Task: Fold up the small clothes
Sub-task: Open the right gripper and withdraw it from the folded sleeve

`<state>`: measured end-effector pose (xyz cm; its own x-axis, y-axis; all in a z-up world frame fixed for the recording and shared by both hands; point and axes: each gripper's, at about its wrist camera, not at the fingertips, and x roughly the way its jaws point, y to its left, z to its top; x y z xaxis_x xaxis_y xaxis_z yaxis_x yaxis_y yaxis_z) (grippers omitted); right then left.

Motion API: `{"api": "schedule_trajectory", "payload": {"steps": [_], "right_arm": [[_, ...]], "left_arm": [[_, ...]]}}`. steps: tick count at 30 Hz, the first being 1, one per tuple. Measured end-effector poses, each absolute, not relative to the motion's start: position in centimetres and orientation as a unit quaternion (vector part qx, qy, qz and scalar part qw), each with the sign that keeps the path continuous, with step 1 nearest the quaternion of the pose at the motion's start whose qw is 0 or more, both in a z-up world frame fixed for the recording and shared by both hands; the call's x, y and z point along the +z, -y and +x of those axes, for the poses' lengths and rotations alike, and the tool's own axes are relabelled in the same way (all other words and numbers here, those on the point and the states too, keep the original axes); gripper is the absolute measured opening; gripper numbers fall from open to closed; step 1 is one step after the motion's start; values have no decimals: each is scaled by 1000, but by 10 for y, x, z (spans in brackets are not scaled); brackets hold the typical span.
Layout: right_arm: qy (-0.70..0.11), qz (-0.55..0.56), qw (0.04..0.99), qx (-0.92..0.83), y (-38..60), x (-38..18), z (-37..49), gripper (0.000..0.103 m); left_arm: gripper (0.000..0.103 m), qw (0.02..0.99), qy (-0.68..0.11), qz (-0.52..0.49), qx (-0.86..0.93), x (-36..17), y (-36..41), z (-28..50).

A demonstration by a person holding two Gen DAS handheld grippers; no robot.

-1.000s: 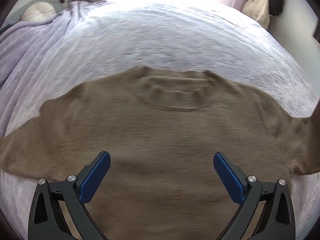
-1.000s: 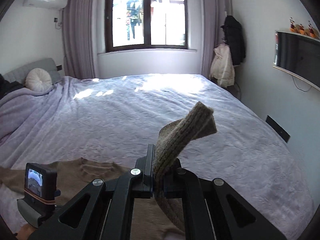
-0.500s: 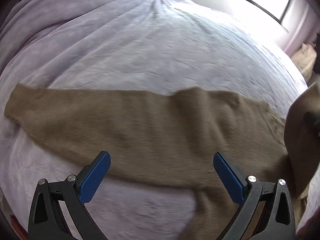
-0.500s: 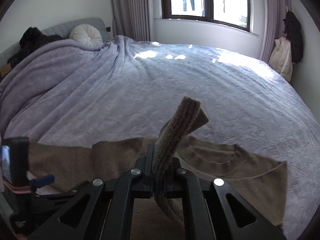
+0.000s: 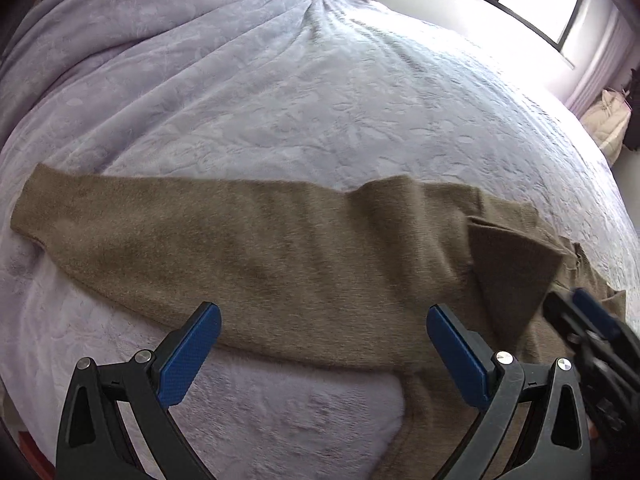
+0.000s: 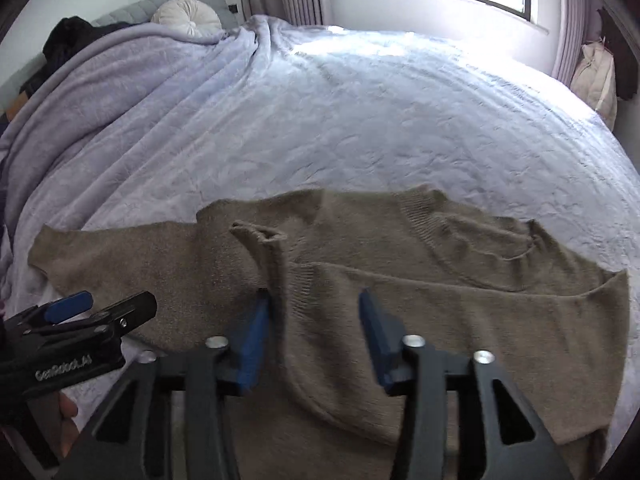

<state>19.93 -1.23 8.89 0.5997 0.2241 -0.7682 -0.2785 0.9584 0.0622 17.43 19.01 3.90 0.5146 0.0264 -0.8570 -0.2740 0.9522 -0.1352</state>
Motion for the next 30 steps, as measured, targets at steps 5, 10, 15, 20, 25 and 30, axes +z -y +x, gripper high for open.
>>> {"api": "schedule_trajectory", "payload": {"steps": [5,10,15,20,25,30], "right_arm": [[-390,-11,917,81,112,105,191,75],[-452,50,891,-11,223,62,215,73],[-469,83,878,-53,300,34,205,71],[-408,42,912,28,272,77,173,71],[-425,-56,897,108,211,68,171,71],[-492,-50,867,62,217,29,187,71]], "left_arm": [[103,871,-482,-90,32,51,-127,182],[103,863,-503,-47,-7,37,-60,199],[103,850,-526,-15,-13,18,-17,213],[103,858,-513,-14,-10,18,-3,215],[103,851,-525,3,19,0,2,219],[103,856,-517,19,26,4,-2,210]]}}
